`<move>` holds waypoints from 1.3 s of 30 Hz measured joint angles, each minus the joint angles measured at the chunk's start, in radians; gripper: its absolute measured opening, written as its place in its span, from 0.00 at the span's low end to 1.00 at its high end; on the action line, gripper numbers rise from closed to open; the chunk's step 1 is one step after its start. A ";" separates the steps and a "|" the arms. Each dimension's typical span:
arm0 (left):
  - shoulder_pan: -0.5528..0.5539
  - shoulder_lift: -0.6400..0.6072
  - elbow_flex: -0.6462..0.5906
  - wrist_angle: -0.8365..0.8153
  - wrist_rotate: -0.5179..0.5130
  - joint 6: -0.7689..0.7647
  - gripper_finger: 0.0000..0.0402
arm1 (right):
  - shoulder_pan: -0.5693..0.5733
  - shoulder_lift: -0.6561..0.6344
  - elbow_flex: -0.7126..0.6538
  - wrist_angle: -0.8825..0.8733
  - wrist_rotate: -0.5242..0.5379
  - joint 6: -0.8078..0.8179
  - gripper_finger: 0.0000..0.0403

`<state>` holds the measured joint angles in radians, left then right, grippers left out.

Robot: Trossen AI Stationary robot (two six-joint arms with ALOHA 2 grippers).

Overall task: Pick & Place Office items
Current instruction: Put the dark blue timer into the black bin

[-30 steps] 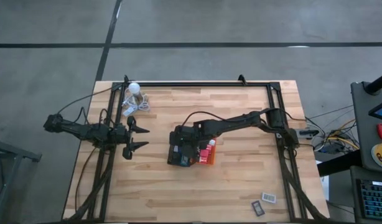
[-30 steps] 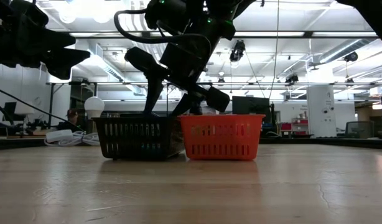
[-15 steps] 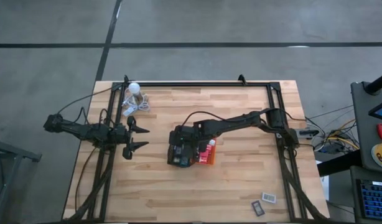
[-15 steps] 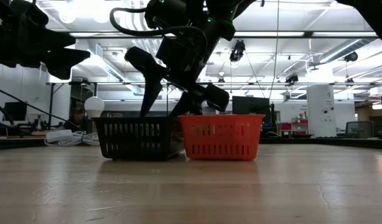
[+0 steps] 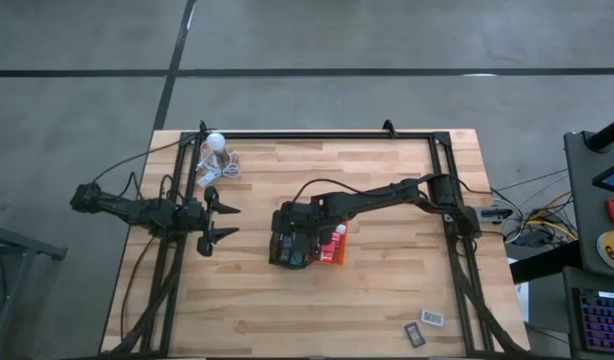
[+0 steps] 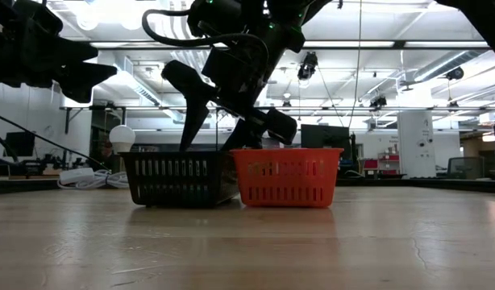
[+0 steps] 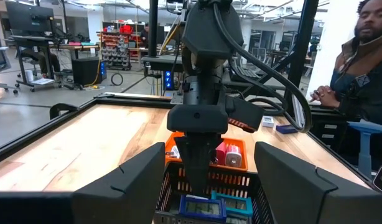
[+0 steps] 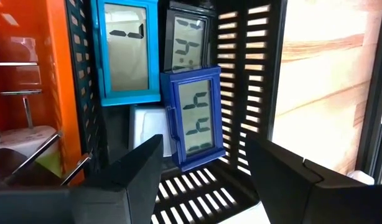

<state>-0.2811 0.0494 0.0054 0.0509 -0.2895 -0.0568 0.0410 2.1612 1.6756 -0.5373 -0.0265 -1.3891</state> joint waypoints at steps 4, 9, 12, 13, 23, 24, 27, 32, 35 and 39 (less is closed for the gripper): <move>0.000 0.000 0.000 0.000 0.000 0.000 0.63 | 0.000 0.000 0.000 -0.001 0.000 0.002 0.56; 0.000 0.000 0.000 0.000 0.000 0.000 0.63 | 0.002 0.000 0.000 -0.002 -0.001 0.005 0.55; 0.000 0.000 0.000 0.000 0.000 0.000 0.63 | 0.004 0.000 0.000 -0.004 -0.038 0.131 0.54; 0.000 0.000 0.000 0.000 0.000 0.000 0.63 | 0.005 0.000 0.000 -0.004 -0.069 0.214 0.54; 0.000 0.000 0.000 0.000 0.000 0.000 0.63 | 0.020 0.000 0.000 0.003 -0.264 0.983 0.55; 0.000 0.000 0.000 0.000 0.000 0.000 0.63 | 0.024 0.000 0.000 0.005 -0.277 1.085 0.55; 0.000 0.000 0.000 0.000 0.000 0.000 0.63 | 0.035 0.000 0.000 0.033 -0.289 1.279 0.55; 0.000 0.000 0.000 0.000 0.000 0.000 0.63 | 0.055 0.000 0.000 0.083 -0.289 1.534 0.54; 0.000 0.000 0.000 0.000 0.000 0.000 0.63 | 0.076 0.000 0.000 0.110 -0.290 1.687 0.54; 0.000 0.000 0.000 0.000 0.000 0.000 0.63 | 0.105 0.000 0.000 0.147 -0.293 1.783 0.54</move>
<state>-0.2812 0.0494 0.0054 0.0509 -0.2895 -0.0569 0.1465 2.1612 1.6752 -0.3905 -0.3200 0.3942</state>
